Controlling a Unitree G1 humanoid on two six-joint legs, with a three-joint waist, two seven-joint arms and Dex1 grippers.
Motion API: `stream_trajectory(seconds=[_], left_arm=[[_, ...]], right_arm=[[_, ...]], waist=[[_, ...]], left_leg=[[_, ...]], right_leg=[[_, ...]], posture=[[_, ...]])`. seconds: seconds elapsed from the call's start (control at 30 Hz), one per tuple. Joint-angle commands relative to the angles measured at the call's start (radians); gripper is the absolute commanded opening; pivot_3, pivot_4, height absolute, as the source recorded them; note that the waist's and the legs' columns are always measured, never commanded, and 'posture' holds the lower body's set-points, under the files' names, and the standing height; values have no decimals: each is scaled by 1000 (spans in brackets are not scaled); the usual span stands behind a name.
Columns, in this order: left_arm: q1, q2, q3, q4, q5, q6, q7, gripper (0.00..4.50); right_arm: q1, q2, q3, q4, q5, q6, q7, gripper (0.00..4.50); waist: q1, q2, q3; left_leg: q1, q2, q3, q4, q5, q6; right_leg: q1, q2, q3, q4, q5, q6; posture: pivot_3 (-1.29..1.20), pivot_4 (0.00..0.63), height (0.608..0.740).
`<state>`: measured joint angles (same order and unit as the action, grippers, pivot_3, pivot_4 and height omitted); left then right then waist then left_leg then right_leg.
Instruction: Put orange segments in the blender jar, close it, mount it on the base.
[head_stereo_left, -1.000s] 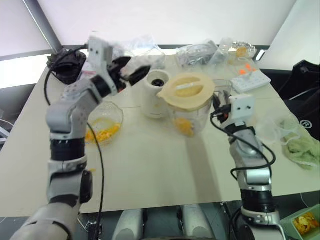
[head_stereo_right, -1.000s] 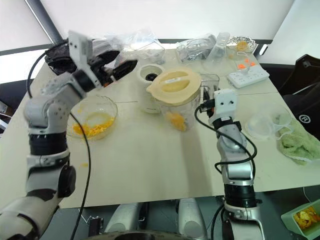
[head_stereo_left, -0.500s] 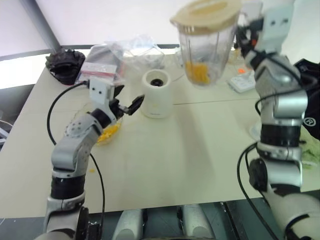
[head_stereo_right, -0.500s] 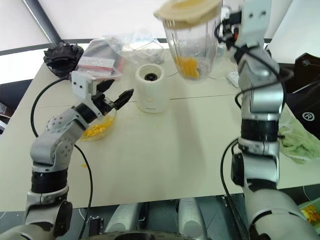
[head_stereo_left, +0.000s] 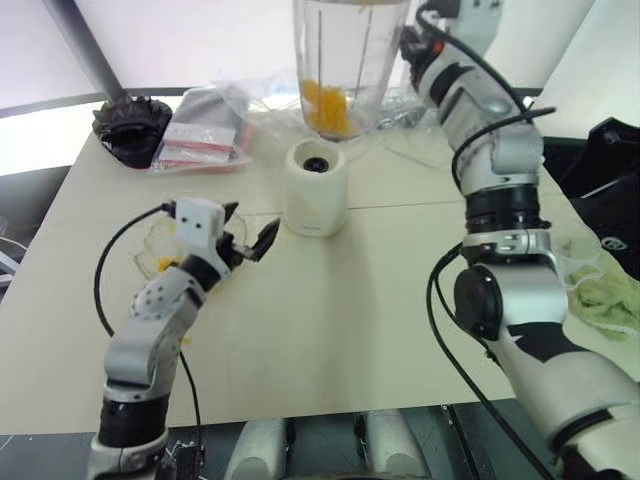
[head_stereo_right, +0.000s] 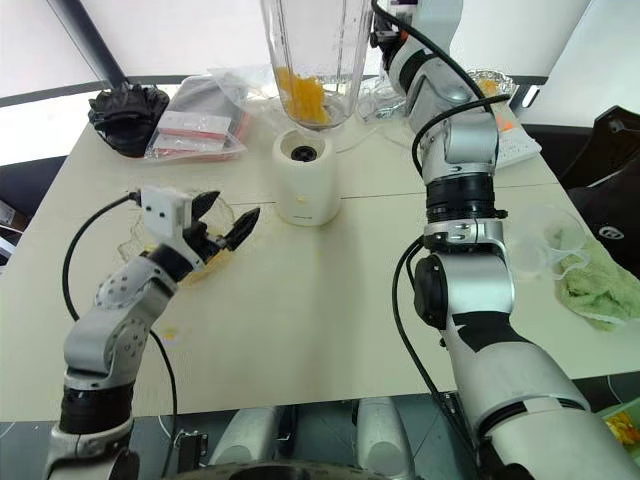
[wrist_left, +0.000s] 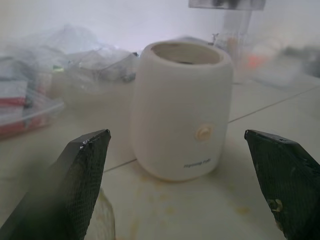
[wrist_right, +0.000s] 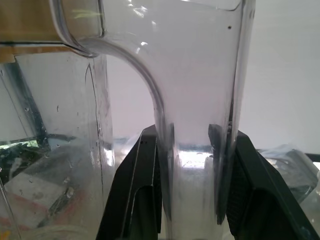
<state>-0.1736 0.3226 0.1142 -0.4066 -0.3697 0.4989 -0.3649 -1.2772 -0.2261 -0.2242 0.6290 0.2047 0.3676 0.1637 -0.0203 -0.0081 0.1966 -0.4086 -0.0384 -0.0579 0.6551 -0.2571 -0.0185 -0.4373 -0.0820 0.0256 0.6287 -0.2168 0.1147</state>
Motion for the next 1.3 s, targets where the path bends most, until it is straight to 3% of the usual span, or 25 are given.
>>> stream_trajectory(seconds=[0.03,0.57,1.3], left_arm=[[1,5,17,-72,0,-24,15,4466],[10,27,7,-116,0,9,45,4466],[35,34,-6,-153,18,16,66,4466]], right_arm=[[-82,19,-27,17,39,-91,5,1021],[-106,46,-18,303,26,-336,31,1021],[-66,93,20,426,-38,-572,33,1021]], waist=[[0,0,0],[-3,0,0],[-21,0,0]], left_leg=[[0,0,0,-1,1,-1],[0,0,0,-6,4,-6],[0,0,-1,-6,4,-7]], right_leg=[[0,0,0,0,0,0],[-2,1,0,0,0,-1],[-2,1,0,1,1,-1]], posture=[[0,150,740],[0,150,740],[0,150,740]])
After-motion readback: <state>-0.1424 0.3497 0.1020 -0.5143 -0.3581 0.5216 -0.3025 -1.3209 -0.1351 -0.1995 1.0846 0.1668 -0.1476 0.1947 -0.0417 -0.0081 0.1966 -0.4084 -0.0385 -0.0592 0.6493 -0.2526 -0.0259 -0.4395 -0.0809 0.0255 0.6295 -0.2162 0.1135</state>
